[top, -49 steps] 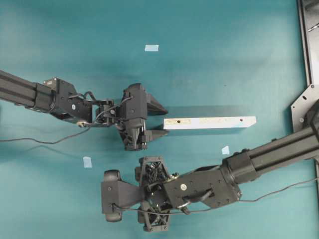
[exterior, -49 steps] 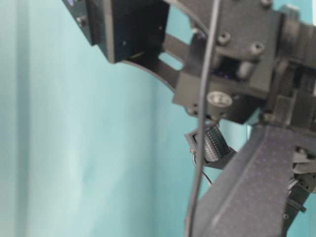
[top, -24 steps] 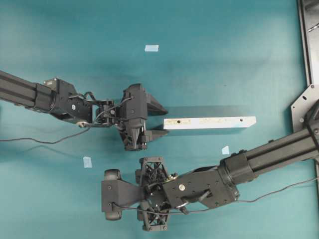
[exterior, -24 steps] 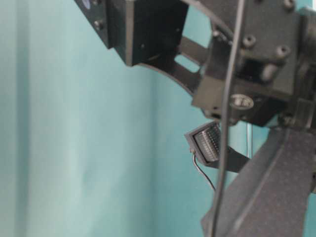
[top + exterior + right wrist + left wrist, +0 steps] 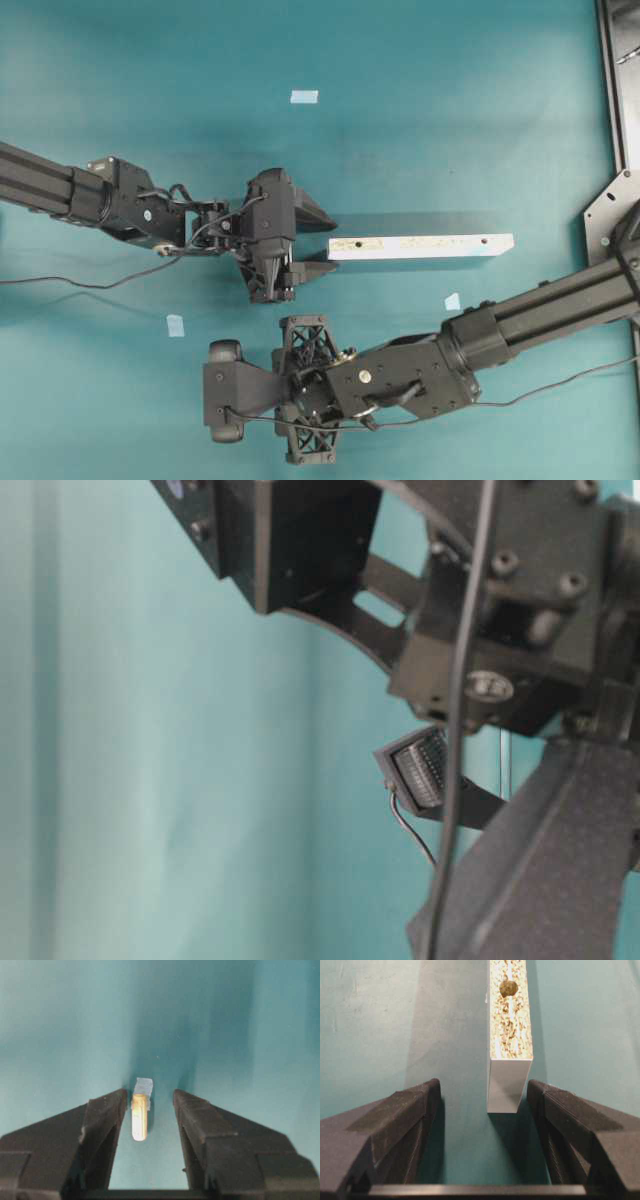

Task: Move the wooden board into place and insert the rod into its hole.
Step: 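Lower the open right gripper over the wooden dowel, then close the right gripper on the dowel and lift it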

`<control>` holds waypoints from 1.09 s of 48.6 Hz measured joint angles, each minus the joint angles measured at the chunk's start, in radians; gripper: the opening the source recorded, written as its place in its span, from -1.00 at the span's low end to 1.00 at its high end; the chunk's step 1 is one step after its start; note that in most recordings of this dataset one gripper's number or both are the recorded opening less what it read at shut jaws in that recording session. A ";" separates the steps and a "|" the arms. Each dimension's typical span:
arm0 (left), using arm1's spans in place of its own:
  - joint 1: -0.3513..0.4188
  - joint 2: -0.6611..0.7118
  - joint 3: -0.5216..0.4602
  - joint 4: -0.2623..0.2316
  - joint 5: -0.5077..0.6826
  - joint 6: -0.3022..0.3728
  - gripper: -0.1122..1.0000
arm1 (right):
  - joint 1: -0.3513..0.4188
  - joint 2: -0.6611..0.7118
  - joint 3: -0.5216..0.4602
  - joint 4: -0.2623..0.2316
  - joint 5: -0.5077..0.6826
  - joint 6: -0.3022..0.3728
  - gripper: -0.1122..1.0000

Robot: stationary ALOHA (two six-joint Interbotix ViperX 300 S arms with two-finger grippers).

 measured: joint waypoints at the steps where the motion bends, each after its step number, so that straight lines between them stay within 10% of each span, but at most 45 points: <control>1: 0.000 0.000 0.000 0.002 0.000 0.000 0.58 | 0.002 0.000 0.000 0.000 0.002 0.002 0.02; 20: 0.000 0.000 0.000 0.000 0.000 0.000 0.58 | 0.000 0.000 0.000 0.000 0.000 0.037 -0.56; 53: -0.002 0.000 0.000 0.000 0.002 0.000 0.58 | 0.003 -0.083 0.018 -0.071 -0.057 0.048 -0.58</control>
